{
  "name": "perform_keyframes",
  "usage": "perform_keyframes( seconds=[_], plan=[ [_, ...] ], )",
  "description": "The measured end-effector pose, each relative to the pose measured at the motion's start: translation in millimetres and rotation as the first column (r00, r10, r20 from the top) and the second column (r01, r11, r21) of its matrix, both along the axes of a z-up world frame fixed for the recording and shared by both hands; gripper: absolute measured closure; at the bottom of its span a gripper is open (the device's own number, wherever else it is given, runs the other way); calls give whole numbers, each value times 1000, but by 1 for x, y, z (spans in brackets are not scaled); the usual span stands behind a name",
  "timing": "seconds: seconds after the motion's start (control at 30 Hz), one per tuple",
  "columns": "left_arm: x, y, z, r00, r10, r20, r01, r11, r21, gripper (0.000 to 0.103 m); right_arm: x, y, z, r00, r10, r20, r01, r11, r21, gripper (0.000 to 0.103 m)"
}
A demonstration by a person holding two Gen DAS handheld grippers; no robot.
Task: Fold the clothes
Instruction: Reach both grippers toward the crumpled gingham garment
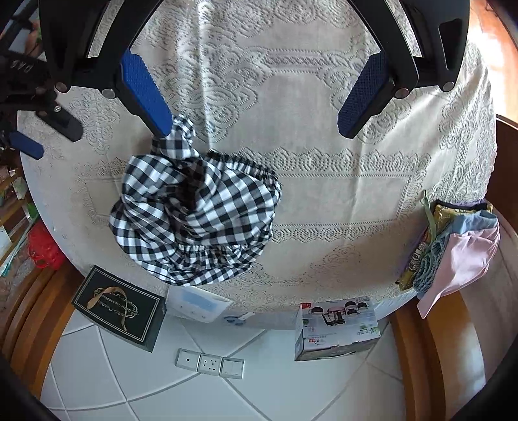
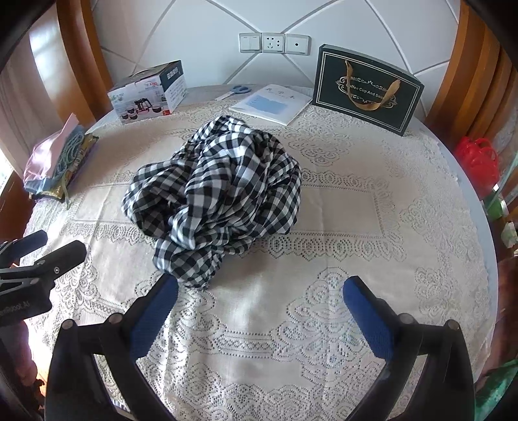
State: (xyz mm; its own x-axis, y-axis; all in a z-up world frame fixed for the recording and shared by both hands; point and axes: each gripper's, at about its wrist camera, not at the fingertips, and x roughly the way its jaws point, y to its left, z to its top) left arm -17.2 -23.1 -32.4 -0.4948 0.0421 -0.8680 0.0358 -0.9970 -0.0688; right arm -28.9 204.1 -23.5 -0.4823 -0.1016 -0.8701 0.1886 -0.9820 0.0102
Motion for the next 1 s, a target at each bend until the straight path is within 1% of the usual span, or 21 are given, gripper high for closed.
perform_keyframes(
  seconds=[0.3, 0.63, 0.77, 0.87, 0.9, 0.93, 0.97, 1.0],
  plan=[
    [-19, 1, -7, 1000, -11, 27, 11, 1000, 1, 0, -18, -3, -2, 1000, -2, 21, 2, 1000, -10, 0],
    [-43, -7, -21, 998, -11, 57, 10, 1000, 30, 0, -39, -16, -13, 998, 18, 56, -16, 999, -41, 0],
    [-59, -16, -33, 997, 2, 80, -4, 1000, 31, 1, -54, -27, -28, 995, 37, 97, -31, 997, -70, 0],
    [-77, -15, -51, 994, -31, 104, 22, 996, 83, 1, -66, -39, -42, 989, 69, 129, -54, 992, -114, 0],
    [-83, -13, -57, 994, -32, 107, 24, 997, 75, 1, -70, -42, -46, 988, 80, 131, -65, 991, -119, 0],
    [-89, -10, -64, 993, -37, 115, 30, 998, 59, 1, -76, -45, -51, 987, 89, 133, -76, 992, -99, 6],
    [-95, -7, -72, 991, -43, 130, 38, 998, 43, 5, -81, -49, -57, 986, 98, 135, -87, 993, -79, 18],
    [-100, -5, -79, 988, -55, 147, 50, 998, 33, 23, -85, -49, -61, 986, 100, 134, -91, 993, -70, 52]
  ],
)
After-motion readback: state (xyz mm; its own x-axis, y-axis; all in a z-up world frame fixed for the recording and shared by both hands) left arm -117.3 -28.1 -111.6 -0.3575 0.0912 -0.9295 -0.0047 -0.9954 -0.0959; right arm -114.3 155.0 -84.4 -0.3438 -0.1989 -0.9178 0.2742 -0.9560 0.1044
